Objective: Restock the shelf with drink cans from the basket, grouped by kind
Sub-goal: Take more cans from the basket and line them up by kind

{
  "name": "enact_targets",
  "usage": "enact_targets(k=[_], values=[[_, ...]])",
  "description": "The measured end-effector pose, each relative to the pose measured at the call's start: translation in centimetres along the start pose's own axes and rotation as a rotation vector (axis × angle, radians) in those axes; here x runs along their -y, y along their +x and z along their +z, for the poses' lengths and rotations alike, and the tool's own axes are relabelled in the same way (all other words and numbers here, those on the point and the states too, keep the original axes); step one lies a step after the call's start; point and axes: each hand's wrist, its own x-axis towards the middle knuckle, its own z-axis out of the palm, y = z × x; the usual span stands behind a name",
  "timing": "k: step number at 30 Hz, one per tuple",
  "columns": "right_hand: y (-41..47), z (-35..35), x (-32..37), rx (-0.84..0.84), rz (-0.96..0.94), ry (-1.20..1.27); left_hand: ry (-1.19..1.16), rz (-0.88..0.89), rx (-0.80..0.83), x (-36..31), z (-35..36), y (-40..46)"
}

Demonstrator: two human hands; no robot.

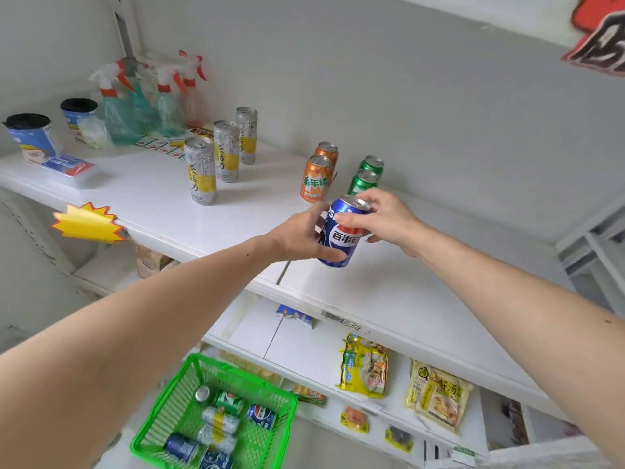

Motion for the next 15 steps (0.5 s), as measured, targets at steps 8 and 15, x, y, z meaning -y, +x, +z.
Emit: enact_targets(k=[8, 15], values=[[1.6, -5.0, -2.1, 0.032, 0.073, -0.016, 0.051, 0.066, 0.089, -1.4, 2.0, 5.5], [3.6, -9.2, -4.9, 0.078, 0.095, -0.147, 0.086, 0.039, 0.104, -3.1, 5.8, 8.8]])
